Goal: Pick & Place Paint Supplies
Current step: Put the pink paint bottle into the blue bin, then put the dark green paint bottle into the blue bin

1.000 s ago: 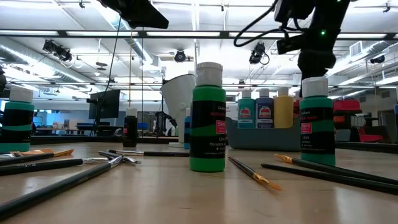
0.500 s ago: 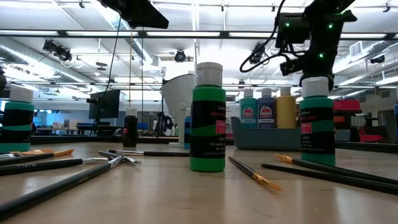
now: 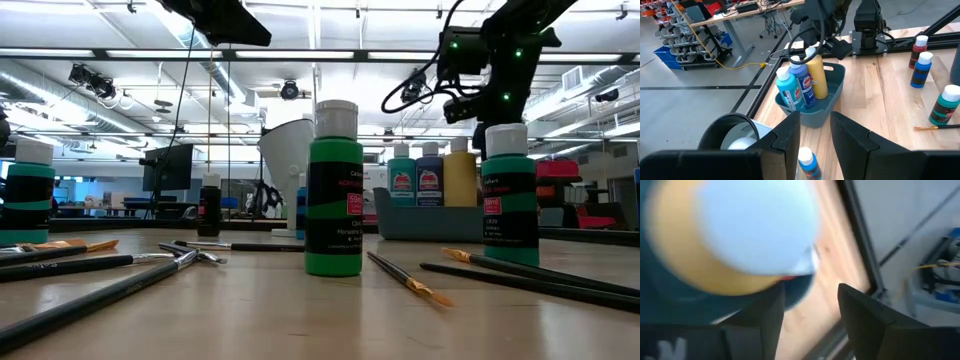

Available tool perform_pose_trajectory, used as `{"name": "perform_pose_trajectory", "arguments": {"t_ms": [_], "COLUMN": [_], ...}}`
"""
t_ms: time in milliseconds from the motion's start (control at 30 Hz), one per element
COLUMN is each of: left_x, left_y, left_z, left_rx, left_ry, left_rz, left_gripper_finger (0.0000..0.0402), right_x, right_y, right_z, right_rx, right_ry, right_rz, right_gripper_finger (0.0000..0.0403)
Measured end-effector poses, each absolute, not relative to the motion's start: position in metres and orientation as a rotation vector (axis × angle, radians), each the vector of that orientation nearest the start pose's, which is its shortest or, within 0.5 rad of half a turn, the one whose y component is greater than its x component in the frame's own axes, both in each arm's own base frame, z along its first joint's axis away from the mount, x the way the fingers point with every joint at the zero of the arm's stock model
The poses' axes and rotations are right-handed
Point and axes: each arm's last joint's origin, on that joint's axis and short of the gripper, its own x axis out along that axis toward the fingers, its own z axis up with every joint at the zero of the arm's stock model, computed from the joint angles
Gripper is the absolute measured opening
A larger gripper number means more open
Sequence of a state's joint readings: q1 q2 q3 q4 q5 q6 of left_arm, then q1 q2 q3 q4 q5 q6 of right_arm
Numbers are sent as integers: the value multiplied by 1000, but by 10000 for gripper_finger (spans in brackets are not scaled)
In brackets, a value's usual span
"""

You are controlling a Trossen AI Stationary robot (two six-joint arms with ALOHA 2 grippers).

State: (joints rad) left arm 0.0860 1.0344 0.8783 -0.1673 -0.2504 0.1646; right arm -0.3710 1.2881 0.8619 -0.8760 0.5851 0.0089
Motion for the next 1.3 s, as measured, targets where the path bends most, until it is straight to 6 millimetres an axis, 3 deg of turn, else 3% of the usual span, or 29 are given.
{"name": "perform_pose_trajectory", "arguments": {"t_ms": [300, 533, 667, 800, 1033, 1300], "left_x": [226, 226, 226, 226, 223, 222], "left_y": [27, 27, 27, 27, 26, 26], "left_z": [321, 321, 321, 321, 315, 311], "left_rx": [189, 189, 189, 189, 159, 137], "left_ry": [351, 350, 351, 358, 417, 459], "left_rz": [306, 306, 306, 305, 306, 307], "left_gripper_finger": [116, 116, 116, 116, 116, 116], "right_x": [198, 206, 220, 241, 275, 283], "right_y": [-94, -83, -71, -57, -30, -2], "right_z": [233, 276, 297, 307, 300, 282], "right_rx": [-156, -109, 16, 48, -46, -26], "right_ry": [1354, 1301, 1172, 998, 677, 654], "right_rz": [-842, -823, -666, -491, -234, 17], "right_gripper_finger": [205, 189, 178, 175, 204, 245]}}
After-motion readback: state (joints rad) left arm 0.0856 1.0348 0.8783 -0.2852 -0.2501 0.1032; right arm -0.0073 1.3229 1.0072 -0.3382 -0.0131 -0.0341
